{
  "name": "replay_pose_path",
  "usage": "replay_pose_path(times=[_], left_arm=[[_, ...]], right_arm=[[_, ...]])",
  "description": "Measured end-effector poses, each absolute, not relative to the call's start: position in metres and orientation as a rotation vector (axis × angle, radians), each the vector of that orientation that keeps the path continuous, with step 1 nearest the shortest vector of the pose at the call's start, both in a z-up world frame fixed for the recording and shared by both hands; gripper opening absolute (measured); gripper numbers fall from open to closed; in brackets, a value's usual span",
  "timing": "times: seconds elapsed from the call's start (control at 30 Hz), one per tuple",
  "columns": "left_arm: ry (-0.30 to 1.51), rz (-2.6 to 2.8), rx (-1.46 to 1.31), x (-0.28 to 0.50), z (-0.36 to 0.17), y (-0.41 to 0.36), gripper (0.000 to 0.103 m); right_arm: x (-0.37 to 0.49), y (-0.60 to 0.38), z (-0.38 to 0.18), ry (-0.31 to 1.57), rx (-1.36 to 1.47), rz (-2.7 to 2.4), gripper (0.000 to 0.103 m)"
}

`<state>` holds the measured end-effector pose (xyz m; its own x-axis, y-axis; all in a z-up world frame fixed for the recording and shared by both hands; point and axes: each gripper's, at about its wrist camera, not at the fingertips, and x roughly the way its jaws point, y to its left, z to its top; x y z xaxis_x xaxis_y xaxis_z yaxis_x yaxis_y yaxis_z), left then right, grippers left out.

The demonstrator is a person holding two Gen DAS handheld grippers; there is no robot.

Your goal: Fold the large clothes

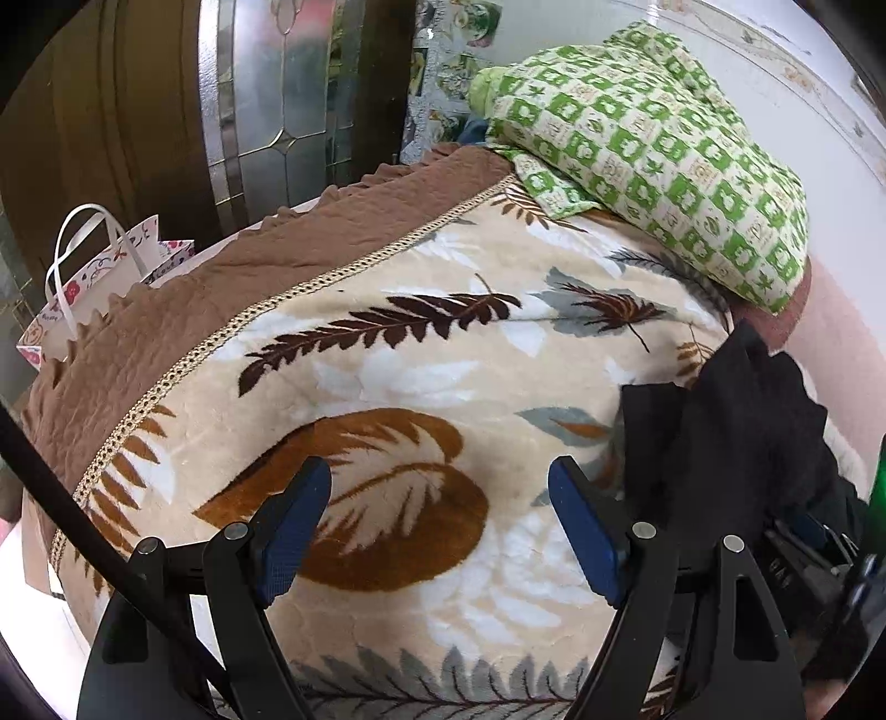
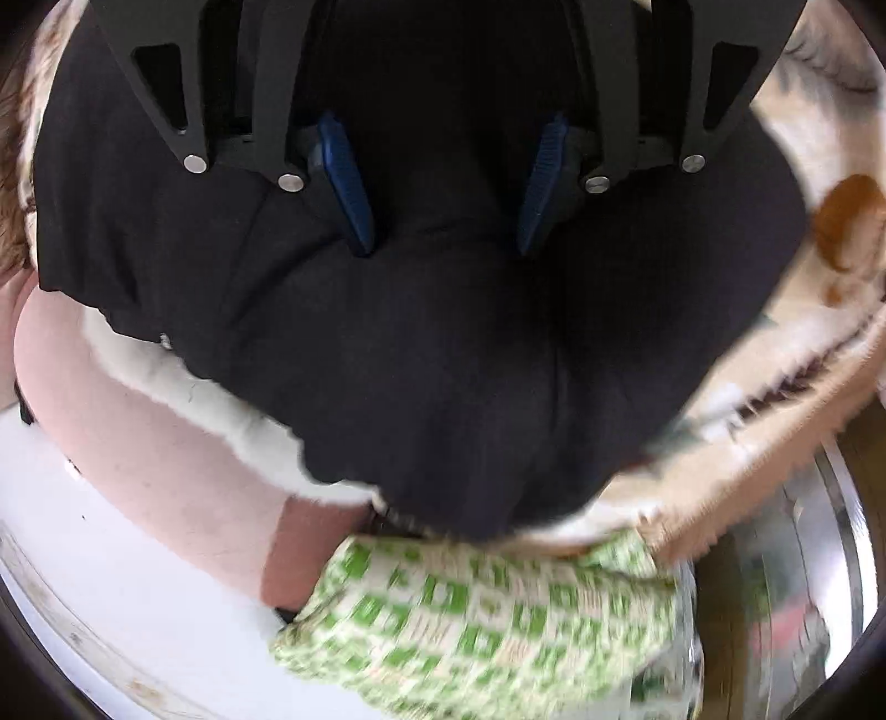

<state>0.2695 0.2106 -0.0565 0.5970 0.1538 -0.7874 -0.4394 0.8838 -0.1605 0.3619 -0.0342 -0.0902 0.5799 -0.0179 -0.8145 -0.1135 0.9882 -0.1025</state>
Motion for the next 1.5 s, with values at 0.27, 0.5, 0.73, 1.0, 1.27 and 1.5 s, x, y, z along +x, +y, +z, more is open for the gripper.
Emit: replay_pose_path(times=[0.27, 0.5, 0.73, 1.0, 1.27, 1.5], left_arm=[[0.840, 0.380, -0.365, 0.266, -0.051, 0.217, 0.080], [0.849, 0.357, -0.328, 0.269, -0.053, 0.207, 0.080], [0.852, 0.330, -0.314, 0.268, -0.054, 0.195, 0.080], [0.838, 0.282, -0.237, 0.267, -0.053, 0.170, 0.080], [0.834, 0.269, -0.206, 0.267, -0.055, 0.157, 0.080], [0.839, 0.268, -0.204, 0.269, -0.056, 0.158, 0.080]], right_arm=[[0.338, 0.001, -0.060, 0.835, -0.133, 0.155, 0.059], [0.352, 0.015, -0.072, 0.862, -0.218, 0.156, 0.058], [0.340, -0.086, -0.063, 0.826, -0.099, 0.003, 0.058], [0.308, -0.183, -0.056, 0.813, 0.040, -0.030, 0.042], [0.320, -0.205, -0.063, 0.825, 0.101, -0.100, 0.060], [0.402, -0.183, -0.107, 0.958, -0.063, -0.248, 0.061]])
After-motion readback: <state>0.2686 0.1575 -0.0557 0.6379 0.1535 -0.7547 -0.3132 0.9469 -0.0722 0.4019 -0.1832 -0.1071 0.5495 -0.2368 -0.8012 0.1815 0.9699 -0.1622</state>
